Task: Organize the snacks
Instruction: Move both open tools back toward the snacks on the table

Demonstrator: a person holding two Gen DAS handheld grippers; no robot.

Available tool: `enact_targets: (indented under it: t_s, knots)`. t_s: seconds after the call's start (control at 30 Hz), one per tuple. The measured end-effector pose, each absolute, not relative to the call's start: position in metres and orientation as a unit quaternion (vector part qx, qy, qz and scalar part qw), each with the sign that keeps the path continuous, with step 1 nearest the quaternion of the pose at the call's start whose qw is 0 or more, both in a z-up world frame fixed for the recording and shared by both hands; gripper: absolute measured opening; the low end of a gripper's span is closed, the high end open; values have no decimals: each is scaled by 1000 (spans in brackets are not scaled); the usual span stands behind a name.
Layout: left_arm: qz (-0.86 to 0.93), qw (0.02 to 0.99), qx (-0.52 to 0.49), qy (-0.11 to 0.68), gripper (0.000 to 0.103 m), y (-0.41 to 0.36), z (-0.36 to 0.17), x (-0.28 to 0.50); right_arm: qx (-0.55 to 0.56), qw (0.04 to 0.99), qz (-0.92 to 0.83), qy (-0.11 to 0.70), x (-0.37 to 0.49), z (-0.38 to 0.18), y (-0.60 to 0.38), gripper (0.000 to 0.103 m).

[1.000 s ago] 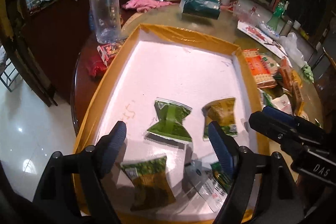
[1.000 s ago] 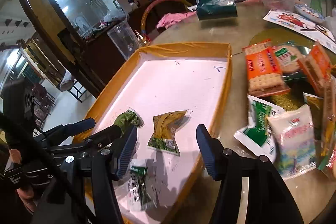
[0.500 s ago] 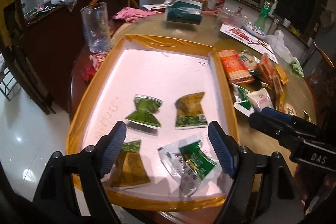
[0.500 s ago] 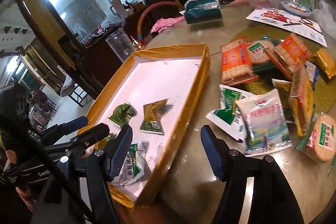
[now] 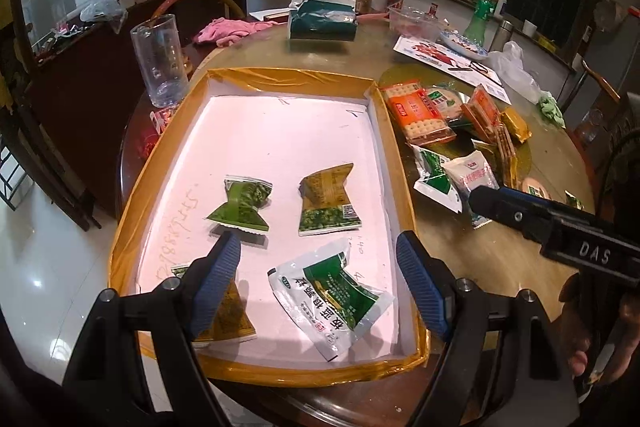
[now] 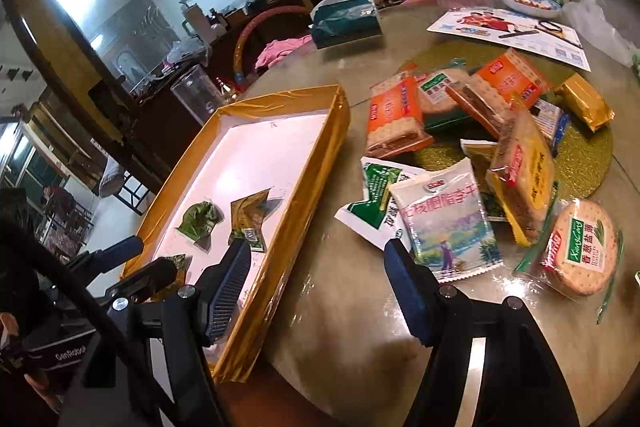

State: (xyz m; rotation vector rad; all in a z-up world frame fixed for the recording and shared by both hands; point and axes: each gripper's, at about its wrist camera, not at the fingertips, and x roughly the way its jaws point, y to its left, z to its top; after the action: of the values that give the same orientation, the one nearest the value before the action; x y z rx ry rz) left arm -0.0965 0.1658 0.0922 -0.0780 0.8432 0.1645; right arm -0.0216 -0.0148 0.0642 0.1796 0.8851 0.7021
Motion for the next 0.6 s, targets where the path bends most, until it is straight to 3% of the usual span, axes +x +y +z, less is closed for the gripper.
enact_targets:
  t_s: [0.6]
  knots:
    - [63, 912, -24, 405, 81, 145, 98, -100, 91, 843, 315, 426, -15, 64, -29, 69]
